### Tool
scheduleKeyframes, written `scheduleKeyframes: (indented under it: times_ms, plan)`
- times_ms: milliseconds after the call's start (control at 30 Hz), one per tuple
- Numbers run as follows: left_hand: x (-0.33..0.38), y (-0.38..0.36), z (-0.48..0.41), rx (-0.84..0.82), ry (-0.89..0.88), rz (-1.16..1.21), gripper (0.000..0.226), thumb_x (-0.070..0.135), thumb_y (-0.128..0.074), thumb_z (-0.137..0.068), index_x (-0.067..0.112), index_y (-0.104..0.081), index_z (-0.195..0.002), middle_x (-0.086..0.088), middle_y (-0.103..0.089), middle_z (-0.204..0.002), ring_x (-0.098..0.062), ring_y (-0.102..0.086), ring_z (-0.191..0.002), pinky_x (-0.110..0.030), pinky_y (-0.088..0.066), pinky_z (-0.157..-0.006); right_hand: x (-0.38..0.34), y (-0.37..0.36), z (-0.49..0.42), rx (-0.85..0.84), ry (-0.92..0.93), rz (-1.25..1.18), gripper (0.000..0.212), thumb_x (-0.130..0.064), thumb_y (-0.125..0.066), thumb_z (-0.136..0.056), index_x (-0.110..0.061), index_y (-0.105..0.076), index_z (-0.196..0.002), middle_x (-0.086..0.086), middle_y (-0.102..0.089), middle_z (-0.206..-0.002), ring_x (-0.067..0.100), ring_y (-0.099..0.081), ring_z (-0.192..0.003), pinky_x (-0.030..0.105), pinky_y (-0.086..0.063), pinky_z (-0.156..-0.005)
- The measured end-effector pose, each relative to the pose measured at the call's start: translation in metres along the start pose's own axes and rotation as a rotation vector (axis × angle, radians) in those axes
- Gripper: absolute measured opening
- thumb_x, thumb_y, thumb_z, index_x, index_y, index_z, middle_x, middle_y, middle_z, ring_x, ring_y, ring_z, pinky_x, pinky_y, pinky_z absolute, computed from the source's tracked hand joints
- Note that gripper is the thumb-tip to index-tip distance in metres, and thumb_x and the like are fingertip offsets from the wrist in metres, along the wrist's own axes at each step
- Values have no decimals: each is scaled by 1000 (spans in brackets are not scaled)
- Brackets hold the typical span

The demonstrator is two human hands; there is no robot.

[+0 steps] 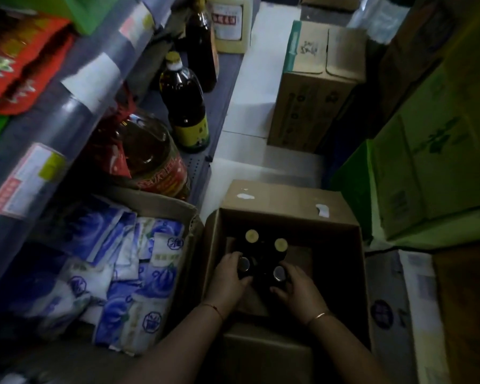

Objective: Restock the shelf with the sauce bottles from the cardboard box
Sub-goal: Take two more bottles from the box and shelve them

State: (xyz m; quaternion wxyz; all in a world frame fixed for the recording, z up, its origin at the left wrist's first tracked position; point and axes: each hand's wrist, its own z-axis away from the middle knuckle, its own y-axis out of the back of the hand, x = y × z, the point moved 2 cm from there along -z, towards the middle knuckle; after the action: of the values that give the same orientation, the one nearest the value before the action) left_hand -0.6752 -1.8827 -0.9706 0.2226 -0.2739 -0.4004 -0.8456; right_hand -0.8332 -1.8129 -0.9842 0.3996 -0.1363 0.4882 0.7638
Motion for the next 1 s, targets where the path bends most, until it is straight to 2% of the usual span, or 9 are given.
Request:
scheduleKeyframes:
  times_ms: [133, 233, 300, 367, 467, 633, 767, 833, 1000]
  plan:
    - [-6, -14, -6, 125, 43, 115, 52, 10, -75, -76, 5, -54, -123, -11, -51, -127, -22, -52, -117, -14, -32, -89, 10, -11, -8, 73, -27, -142, 45, -16, -76, -75, -10, -59, -117, 8, -57, -117, 18, -54, -108, 17, -35, -88]
    - [-9, -21, -11, 115, 13, 156, 42, 3, -75, -73, 2, -62, -113, -11, -52, -119, -14, -53, -101, -1, -33, -77, 13, -14, -13, 110, -34, -211, 35, -11, -79, -72, -8, -65, -104, 1, -55, -101, 16, -55, -95, 5, -36, -75]
    - [-11, -24, -15, 114, -14, 177, 38, -3, -74, -72, -1, -65, -109, -11, -55, -112, -10, -51, -94, 5, -35, -70, 15, -15, -16, 139, -23, -242, 32, -7, -79, -70, -6, -67, -100, -3, -54, -93, 13, -54, -89, -1, -36, -74]
    - [-14, -27, -18, 125, -37, 193, 33, -3, -74, -72, 0, -67, -104, -12, -62, -108, -12, -56, -93, 5, -36, -70, 16, -15, -17, 163, 4, -264, 29, -4, -80, -69, -6, -69, -96, -8, -55, -89, 11, -55, -86, -3, -36, -75]
    - [-16, -26, -16, 151, -52, 206, 30, 2, -74, -73, 7, -70, -103, -6, -66, -104, -17, -62, -98, 5, -36, -74, 14, -12, -11, 173, 4, -297, 32, -1, -79, -69, -16, -65, -93, -4, -62, -91, 12, -58, -88, -3, -37, -76]
    - [6, -3, 7, 144, -111, 248, 32, 8, -75, -75, 15, -68, -106, 12, -60, -99, 0, -58, -94, 3, -39, -77, -3, 10, 11, 206, -14, -343, 33, -6, -78, -72, -18, -64, -99, 4, -67, -106, 17, -61, -101, -4, -37, -81]
    - [57, 45, 50, 136, -177, 275, 31, 15, -78, -74, 19, -70, -103, 11, -64, -99, 3, -60, -92, -2, -43, -78, -51, 62, 50, 235, 48, -376, 35, -6, -78, -72, -22, -64, -101, -12, -60, -112, -19, -52, -103, -7, -32, -84]
    - [86, 77, 79, 136, -189, 279, 31, 17, -77, -75, 21, -69, -104, 9, -66, -103, 2, -60, -96, -4, -44, -80, -85, 94, 77, 252, 71, -414, 38, -5, -78, -72, -26, -64, -100, -18, -60, -111, -26, -49, -102, -5, -34, -85]
    - [178, 163, 170, 199, -236, 284, 35, 17, -78, -74, 25, -68, -106, 12, -65, -109, 9, -55, -98, 1, -39, -80, -176, 182, 154, 232, 108, -495, 31, -10, -78, -73, -30, -69, -94, -14, -71, -99, -4, -61, -100, 3, -43, -81]
